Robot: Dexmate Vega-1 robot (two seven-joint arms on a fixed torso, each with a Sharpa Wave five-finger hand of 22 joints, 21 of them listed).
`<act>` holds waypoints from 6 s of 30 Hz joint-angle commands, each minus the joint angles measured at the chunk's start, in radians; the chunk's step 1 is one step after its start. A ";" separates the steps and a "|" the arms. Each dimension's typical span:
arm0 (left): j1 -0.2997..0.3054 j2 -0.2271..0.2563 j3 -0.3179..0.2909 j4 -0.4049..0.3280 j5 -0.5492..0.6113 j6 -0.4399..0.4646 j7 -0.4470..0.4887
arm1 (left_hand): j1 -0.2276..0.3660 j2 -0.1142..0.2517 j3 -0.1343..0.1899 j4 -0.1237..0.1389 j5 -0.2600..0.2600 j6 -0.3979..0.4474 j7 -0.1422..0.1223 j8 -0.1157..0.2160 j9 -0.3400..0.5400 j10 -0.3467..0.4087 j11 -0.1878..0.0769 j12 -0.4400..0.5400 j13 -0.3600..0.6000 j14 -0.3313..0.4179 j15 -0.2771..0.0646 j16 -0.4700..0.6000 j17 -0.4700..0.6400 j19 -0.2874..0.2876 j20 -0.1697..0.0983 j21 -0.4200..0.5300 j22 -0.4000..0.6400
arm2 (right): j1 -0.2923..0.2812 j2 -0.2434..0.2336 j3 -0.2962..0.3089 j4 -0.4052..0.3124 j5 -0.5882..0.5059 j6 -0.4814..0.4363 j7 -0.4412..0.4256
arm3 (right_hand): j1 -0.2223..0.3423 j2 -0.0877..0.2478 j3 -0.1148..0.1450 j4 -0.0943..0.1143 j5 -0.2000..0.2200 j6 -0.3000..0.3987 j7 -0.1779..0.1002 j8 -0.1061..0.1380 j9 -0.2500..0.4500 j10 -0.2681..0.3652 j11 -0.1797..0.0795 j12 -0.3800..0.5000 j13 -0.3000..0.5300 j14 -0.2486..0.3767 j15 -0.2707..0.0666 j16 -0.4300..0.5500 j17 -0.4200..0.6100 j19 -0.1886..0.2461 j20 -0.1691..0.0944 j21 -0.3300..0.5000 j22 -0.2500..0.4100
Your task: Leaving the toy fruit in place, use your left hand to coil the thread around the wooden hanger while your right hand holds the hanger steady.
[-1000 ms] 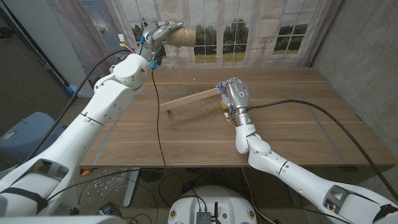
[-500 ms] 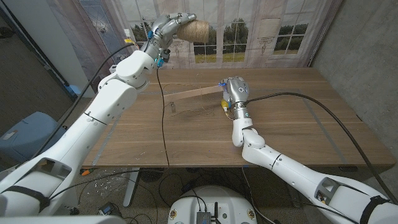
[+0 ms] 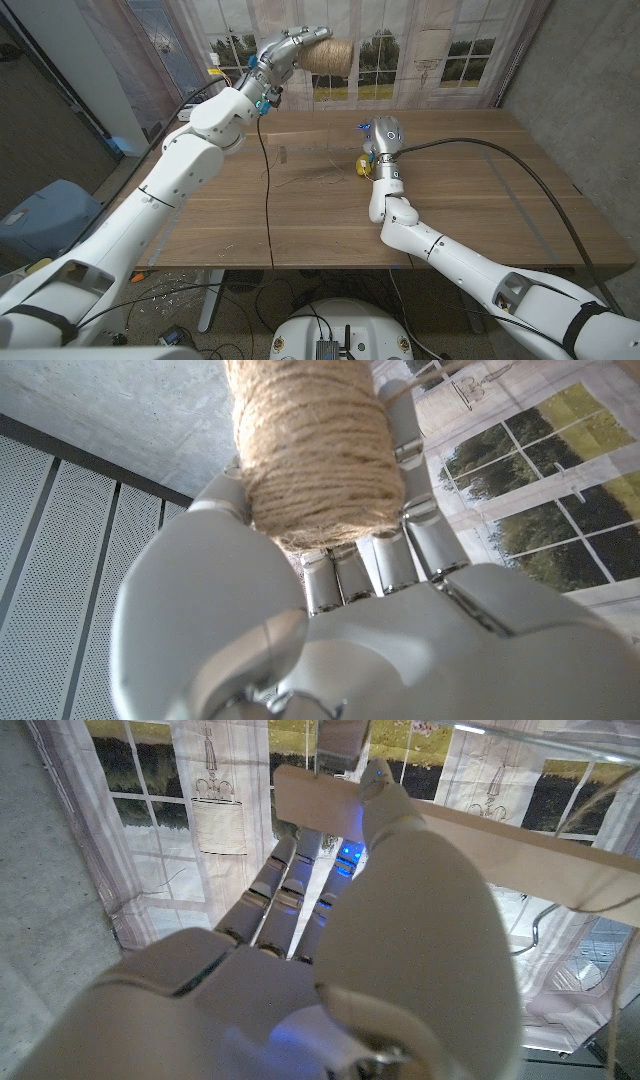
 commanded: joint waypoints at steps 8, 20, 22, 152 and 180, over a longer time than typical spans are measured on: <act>0.051 0.002 0.054 -0.006 -0.103 0.056 -0.061 | 0.150 0.164 0.065 -0.052 -0.006 0.010 0.002 -0.004 0.008 0.016 -0.018 0.035 0.188 0.223 -0.266 -0.003 0.005 -0.043 -0.082 0.009 0.003 | 0.031 0.032 0.056 0.034 0.109 -0.030 -0.109 | 0.025 0.077 0.008 0.009 0.006 0.017 0.017 0.004 0.003 0.100 -0.018 0.091 0.089 0.072 -0.206 -0.004 0.009 0.003 0.006 0.008 -0.001; 0.090 0.001 0.073 0.004 -0.160 0.104 -0.047 | 0.148 0.163 0.068 -0.052 -0.006 0.013 0.000 -0.007 0.008 0.018 -0.017 0.033 0.184 0.223 -0.266 -0.007 0.005 -0.045 -0.081 0.012 0.003 | 0.027 0.049 0.116 0.033 0.180 -0.012 -0.205 | 0.021 0.076 0.010 0.009 0.005 0.017 0.019 0.004 0.003 0.102 -0.013 0.091 0.089 0.074 -0.203 -0.009 0.009 0.002 0.010 0.009 -0.001; 0.097 0.000 0.073 0.005 -0.170 0.111 -0.042 | 0.148 0.163 0.069 -0.052 -0.006 0.012 0.001 -0.008 0.009 0.018 -0.019 0.034 0.185 0.224 -0.267 -0.008 0.006 -0.044 -0.082 0.013 0.003 | 0.026 0.049 0.123 0.030 0.190 -0.006 -0.217 | 0.021 0.076 0.010 0.009 0.005 0.019 0.020 0.004 0.002 0.102 -0.012 0.090 0.089 0.073 -0.202 -0.009 0.012 0.003 0.010 0.009 -0.001; 0.070 0.042 -0.110 -0.053 0.107 0.134 0.326 | 0.139 0.158 0.085 -0.054 -0.006 0.023 0.004 -0.031 0.025 0.020 -0.020 0.033 0.182 0.236 -0.265 -0.037 0.021 -0.053 -0.081 0.036 0.001 | 0.008 -0.076 -0.010 0.033 -0.035 0.251 -0.018 | 0.025 0.078 0.002 0.007 0.007 0.013 -0.006 0.004 0.006 0.095 -0.032 0.078 0.098 0.087 -0.210 -0.032 0.022 -0.006 -0.007 0.021 -0.002; 0.135 0.094 -0.123 -0.130 0.174 0.123 0.306 | 0.134 0.155 0.084 -0.053 -0.007 0.031 -0.009 -0.033 0.024 0.025 -0.027 0.034 0.184 0.236 -0.264 -0.043 0.022 -0.061 -0.079 0.038 0.000 | 0.027 -0.148 -0.076 -0.245 -0.081 -0.153 0.421 | 0.023 0.075 0.008 0.006 0.004 0.014 -0.003 0.004 0.003 0.100 -0.031 0.077 0.102 0.084 -0.209 -0.043 0.024 -0.028 0.014 0.014 -0.003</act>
